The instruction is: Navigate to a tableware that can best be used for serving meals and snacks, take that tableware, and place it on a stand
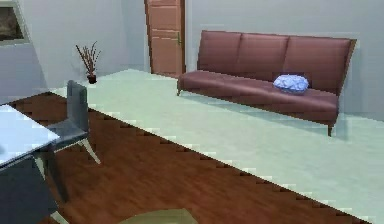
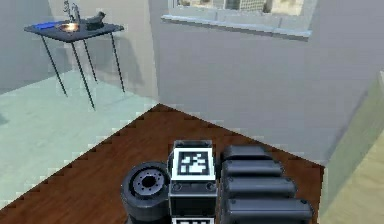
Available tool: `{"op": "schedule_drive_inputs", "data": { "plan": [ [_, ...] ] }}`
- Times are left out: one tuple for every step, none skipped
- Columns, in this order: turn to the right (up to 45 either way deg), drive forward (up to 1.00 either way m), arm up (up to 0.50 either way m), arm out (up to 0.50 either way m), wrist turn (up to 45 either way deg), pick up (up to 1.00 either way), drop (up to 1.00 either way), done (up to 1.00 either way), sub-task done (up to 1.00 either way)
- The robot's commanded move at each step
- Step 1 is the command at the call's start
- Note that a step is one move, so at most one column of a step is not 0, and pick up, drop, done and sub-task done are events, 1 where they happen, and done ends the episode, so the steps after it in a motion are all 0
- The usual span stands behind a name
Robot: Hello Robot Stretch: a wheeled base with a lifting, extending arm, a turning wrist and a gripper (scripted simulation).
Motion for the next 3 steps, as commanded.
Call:
{"op": "schedule_drive_inputs", "data": {
  "plan": [
    [-3.0,0.0,0.0,0.0,0.0,0.0,0.0,0.0,0.0],
    [0.0,0.7,0.0,0.0,0.0,0.0,0.0,0.0,0.0],
    [-6.0,0.0,0.0,0.0,0.0,0.0,0.0,0.0,0.0]
  ]
}}
